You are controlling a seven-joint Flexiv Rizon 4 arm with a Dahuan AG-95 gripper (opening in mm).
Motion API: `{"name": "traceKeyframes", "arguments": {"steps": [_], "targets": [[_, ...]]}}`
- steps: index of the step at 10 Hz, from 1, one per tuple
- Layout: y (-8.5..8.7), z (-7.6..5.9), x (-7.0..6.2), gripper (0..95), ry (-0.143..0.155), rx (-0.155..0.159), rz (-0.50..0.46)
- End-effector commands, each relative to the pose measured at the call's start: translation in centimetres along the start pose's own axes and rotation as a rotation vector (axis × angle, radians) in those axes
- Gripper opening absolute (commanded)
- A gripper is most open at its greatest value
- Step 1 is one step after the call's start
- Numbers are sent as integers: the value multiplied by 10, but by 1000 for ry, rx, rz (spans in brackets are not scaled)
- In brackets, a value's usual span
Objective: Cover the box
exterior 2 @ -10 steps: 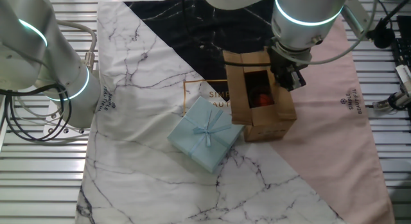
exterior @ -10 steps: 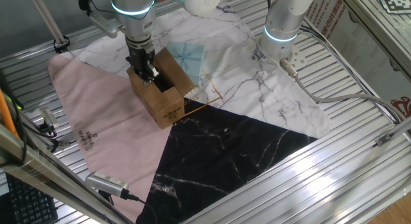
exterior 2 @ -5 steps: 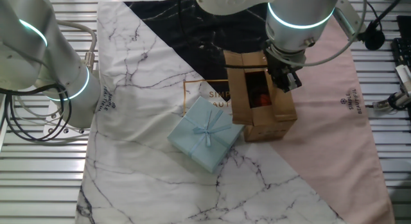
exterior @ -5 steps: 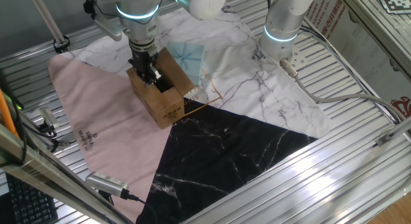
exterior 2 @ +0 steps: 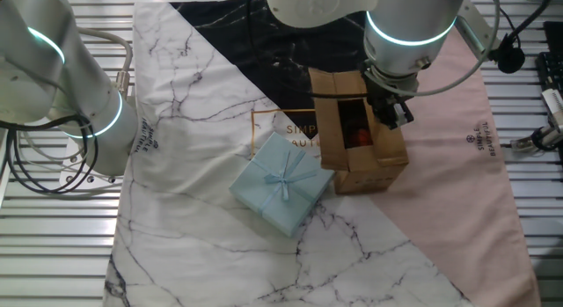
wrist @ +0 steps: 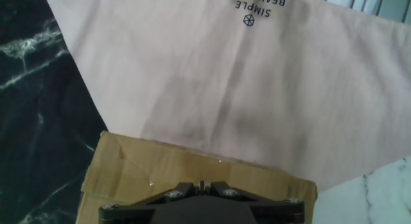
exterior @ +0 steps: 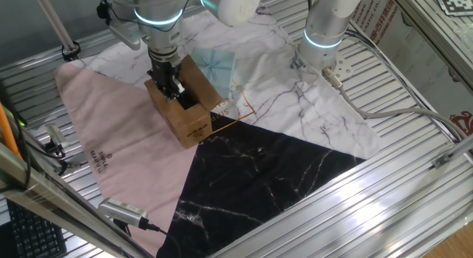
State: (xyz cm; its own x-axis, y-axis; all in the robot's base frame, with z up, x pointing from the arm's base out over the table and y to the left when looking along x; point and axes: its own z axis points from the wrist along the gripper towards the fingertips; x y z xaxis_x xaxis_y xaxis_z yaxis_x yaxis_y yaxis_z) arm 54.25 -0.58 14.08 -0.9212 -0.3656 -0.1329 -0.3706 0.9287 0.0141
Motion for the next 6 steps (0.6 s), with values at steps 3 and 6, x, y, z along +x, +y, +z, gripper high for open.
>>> {"name": "traceKeyframes", "arguments": {"steps": [3,6], "targets": [[-1,3,-1,0,-2,3,-4],[-1,4,-1,0,0,3,-6]]}}
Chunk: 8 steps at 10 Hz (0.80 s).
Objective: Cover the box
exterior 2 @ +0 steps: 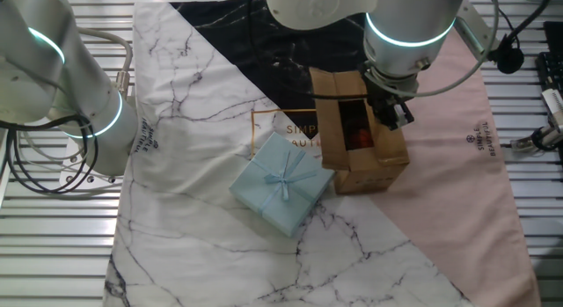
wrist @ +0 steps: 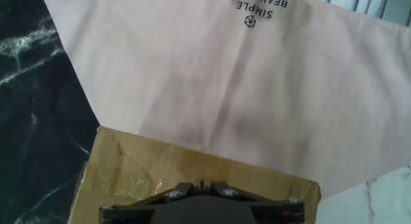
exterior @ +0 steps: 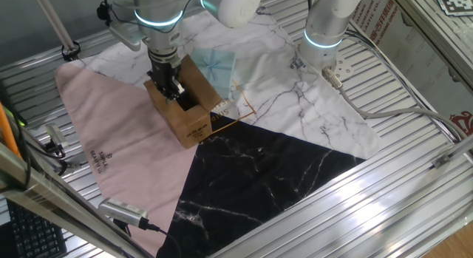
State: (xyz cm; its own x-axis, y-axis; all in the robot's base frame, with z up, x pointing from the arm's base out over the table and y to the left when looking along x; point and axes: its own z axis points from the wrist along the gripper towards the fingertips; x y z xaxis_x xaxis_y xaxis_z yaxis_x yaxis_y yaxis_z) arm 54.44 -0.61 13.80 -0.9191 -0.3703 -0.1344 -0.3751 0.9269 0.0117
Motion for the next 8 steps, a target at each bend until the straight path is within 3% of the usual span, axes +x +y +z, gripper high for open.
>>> {"name": "traceKeyframes", "arguments": {"steps": [1,8], "targets": [[0,0,0,0,4,3,-1],[16,-25,4,0,25,9,25]]}}
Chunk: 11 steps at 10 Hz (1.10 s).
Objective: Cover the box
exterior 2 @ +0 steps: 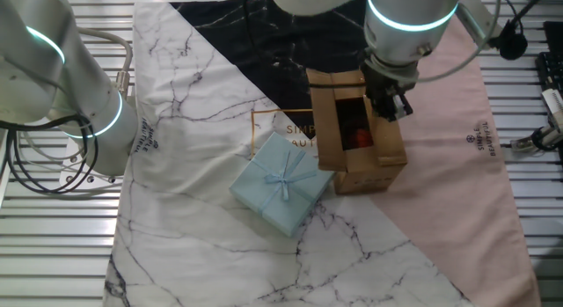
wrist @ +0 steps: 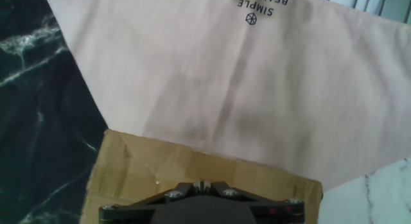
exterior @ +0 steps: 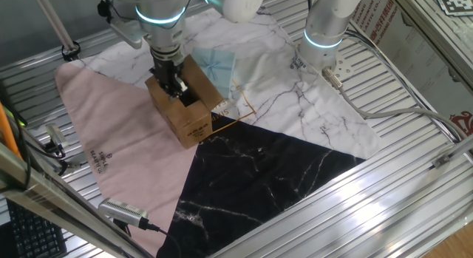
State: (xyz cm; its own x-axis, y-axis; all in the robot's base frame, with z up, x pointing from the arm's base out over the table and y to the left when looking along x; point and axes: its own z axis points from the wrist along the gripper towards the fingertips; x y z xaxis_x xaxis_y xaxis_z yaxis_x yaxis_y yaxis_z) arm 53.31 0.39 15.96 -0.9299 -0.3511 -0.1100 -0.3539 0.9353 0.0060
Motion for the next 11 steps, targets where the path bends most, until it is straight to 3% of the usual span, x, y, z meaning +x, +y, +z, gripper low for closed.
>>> {"name": "traceKeyframes", "arguments": {"steps": [1,7,9,11], "targets": [[5,-8,2,0,4,1,9],[12,-25,13,0,13,3,26],[16,-31,27,0,21,6,35],[21,-37,49,0,19,9,48]]}}
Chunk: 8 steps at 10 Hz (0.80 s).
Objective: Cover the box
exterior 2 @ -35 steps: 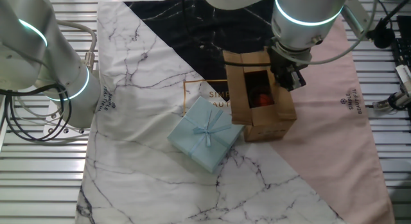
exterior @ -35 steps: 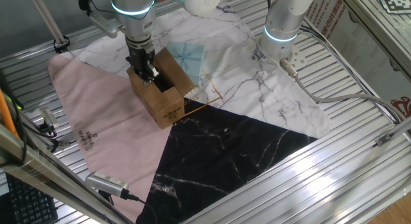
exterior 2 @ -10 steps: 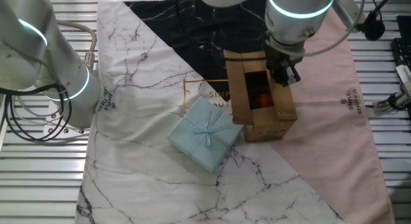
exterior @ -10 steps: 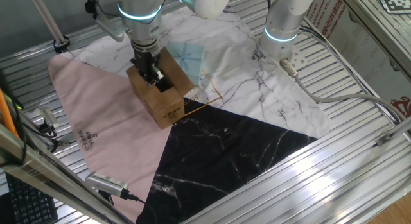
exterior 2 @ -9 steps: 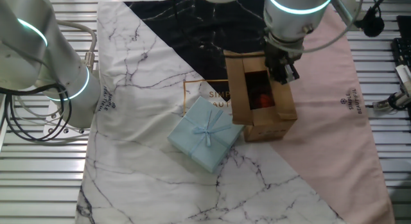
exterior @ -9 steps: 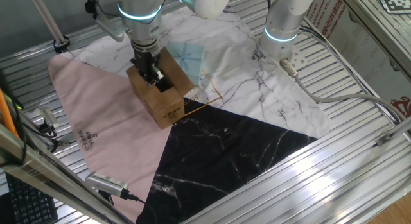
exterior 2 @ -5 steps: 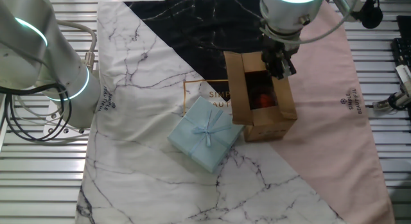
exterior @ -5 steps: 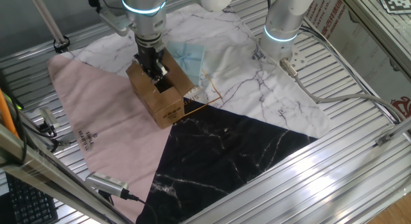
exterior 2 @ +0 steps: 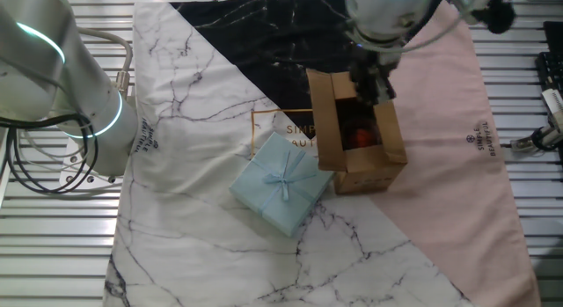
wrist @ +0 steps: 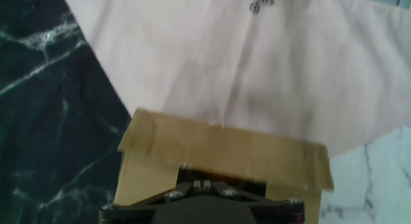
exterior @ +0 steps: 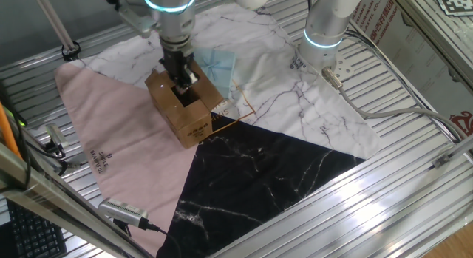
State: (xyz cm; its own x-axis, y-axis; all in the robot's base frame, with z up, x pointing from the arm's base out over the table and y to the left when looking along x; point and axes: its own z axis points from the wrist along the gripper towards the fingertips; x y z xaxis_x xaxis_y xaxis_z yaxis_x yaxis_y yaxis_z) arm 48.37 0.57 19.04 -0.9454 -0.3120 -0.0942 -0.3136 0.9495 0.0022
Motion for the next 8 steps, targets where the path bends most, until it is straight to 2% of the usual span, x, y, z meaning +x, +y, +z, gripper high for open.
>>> {"name": "traceKeyframes", "arguments": {"steps": [1,5,8], "targets": [[3,-4,17,0,4,0,15],[-1,-11,48,0,14,-10,33],[-1,-8,68,0,12,-16,48]]}}
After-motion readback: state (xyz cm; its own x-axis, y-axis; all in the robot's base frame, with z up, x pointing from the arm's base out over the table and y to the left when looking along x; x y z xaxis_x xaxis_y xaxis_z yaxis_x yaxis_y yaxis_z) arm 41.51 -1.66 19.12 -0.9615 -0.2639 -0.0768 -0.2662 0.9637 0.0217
